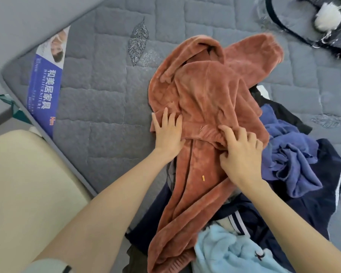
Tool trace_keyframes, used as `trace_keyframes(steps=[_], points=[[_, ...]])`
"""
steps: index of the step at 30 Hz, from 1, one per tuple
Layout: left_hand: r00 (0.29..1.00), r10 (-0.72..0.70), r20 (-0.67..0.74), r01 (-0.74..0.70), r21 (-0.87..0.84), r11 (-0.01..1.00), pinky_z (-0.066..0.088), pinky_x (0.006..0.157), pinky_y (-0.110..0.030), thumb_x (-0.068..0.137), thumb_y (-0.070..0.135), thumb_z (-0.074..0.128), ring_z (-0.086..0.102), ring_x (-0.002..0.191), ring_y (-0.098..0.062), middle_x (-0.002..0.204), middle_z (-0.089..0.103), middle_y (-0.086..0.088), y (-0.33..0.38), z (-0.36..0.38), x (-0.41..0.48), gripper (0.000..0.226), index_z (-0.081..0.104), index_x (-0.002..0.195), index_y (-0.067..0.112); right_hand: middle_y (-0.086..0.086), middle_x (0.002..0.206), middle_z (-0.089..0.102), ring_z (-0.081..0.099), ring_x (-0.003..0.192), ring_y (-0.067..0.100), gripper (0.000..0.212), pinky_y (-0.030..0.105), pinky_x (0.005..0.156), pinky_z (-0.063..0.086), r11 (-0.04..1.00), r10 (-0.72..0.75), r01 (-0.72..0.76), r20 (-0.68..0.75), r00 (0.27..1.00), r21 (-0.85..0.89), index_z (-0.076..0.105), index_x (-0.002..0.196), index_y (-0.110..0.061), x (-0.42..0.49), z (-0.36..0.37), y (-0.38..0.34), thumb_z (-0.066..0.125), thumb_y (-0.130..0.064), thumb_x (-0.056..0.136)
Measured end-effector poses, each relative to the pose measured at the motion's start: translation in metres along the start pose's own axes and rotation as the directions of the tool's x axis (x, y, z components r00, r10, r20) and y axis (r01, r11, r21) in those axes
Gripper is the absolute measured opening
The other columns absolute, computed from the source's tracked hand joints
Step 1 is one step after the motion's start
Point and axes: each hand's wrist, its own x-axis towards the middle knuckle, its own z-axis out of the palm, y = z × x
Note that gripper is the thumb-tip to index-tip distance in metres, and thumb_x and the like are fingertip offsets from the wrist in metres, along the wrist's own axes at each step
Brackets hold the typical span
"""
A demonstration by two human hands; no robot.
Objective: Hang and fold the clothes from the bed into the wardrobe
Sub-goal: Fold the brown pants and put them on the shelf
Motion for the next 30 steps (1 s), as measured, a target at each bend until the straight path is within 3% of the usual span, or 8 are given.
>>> trace_keyframes(steps=[4, 8, 11, 15, 19, 23, 27, 30], points=[[0.988, 0.061, -0.142, -0.066, -0.03, 0.997, -0.006, 0.115, -0.06, 0.092, 0.013, 0.045, 0.038, 0.132, -0.026, 0.124, 0.056, -0.006, -0.015, -0.009, -0.007, 0.036, 0.049, 0.128, 0.011, 0.009, 0.117, 0.056, 0.05, 0.09, 0.033, 0.042, 0.042, 0.075, 0.04, 0.998, -0.045, 0.046, 0.019, 0.999, -0.031, 0.053, 0.129, -0.018, 0.004, 0.0, 0.002, 0.051, -0.007, 0.088], [0.977, 0.098, -0.189, -0.1, -0.001, 0.995, 0.003, 0.12, -0.044, 0.087, 0.004, 0.044, 0.056, 0.093, -0.023, 0.093, 0.059, -0.003, -0.033, -0.038, -0.031, 0.03, 0.055, 0.114, 0.012, 0.005, 0.099, 0.06, 0.053, 0.081, 0.03, 0.028, 0.033, 0.059, 0.03, 0.998, -0.07, 0.07, 0.008, 0.997, 0.007, 0.053, 0.115, -0.016, 0.003, -0.025, -0.001, 0.049, -0.008, 0.088], [0.972, 0.038, -0.233, -0.06, -0.086, 0.995, 0.023, 0.113, -0.038, 0.086, 0.008, 0.048, 0.058, 0.094, -0.025, 0.097, 0.063, -0.005, -0.055, -0.072, -0.068, 0.031, 0.056, 0.115, 0.014, 0.002, 0.092, 0.058, 0.056, 0.081, 0.029, 0.023, 0.032, 0.054, 0.033, 0.984, -0.152, 0.153, -0.015, 0.988, 0.095, 0.051, 0.11, -0.017, -0.007, -0.052, -0.019, 0.054, -0.018, 0.087], [0.984, -0.086, -0.159, 0.036, -0.291, 0.956, 0.044, 0.084, -0.041, 0.087, 0.014, 0.047, 0.057, 0.099, -0.032, 0.109, 0.062, -0.01, -0.084, -0.129, -0.134, 0.046, 0.047, 0.131, 0.027, 0.001, 0.086, 0.055, 0.056, 0.074, 0.03, 0.018, 0.033, 0.053, 0.032, 0.932, -0.288, 0.298, -0.078, 0.954, 0.207, 0.045, 0.101, -0.017, -0.028, -0.092, -0.054, 0.055, -0.023, 0.087], [0.971, -0.216, -0.102, 0.164, -0.37, 0.914, 0.047, 0.083, -0.039, 0.091, 0.022, 0.042, 0.059, 0.104, -0.029, 0.115, 0.065, -0.005, -0.108, -0.176, -0.209, 0.037, 0.048, 0.125, 0.036, -0.005, 0.07, 0.049, 0.051, 0.064, 0.031, 0.023, 0.032, 0.049, 0.029, 0.858, -0.385, 0.396, -0.101, 0.917, 0.327, 0.034, 0.086, -0.023, -0.056, -0.137, -0.093, 0.056, -0.024, 0.08], [0.935, -0.345, -0.078, 0.261, -0.504, 0.823, 0.05, 0.079, -0.04, 0.087, 0.03, 0.037, 0.063, 0.087, -0.026, 0.096, 0.069, -0.003, -0.116, -0.218, -0.298, 0.022, 0.053, 0.1, 0.038, -0.007, 0.061, 0.055, 0.053, 0.061, 0.027, 0.021, 0.036, 0.055, 0.044, 0.754, -0.446, 0.447, -0.124, 0.886, 0.481, 0.047, 0.086, -0.018, -0.091, -0.184, -0.131, 0.062, -0.026, 0.074], [0.923, -0.368, -0.11, 0.235, -0.597, 0.767, 0.05, 0.08, -0.037, 0.085, 0.032, 0.046, 0.064, 0.086, -0.017, 0.089, 0.069, 0.005, -0.104, -0.256, -0.39, 0.015, 0.06, 0.087, 0.037, -0.008, 0.067, 0.063, 0.056, 0.069, 0.021, 0.019, 0.032, 0.062, 0.039, 0.663, -0.473, 0.457, -0.141, 0.87, 0.593, 0.055, 0.081, -0.021, -0.132, -0.226, -0.159, 0.067, -0.03, 0.07], [0.904, -0.4, -0.15, 0.251, -0.571, 0.781, 0.05, 0.083, -0.033, 0.091, 0.048, 0.055, 0.064, 0.091, -0.008, 0.095, 0.071, 0.012, -0.086, -0.273, -0.461, 0.019, 0.068, 0.097, 0.035, -0.006, 0.074, 0.068, 0.063, 0.08, 0.02, 0.018, 0.035, 0.073, 0.05, 0.586, -0.543, 0.507, -0.159, 0.825, 0.632, 0.059, 0.081, -0.021, -0.17, -0.256, -0.172, 0.069, -0.03, 0.069]])
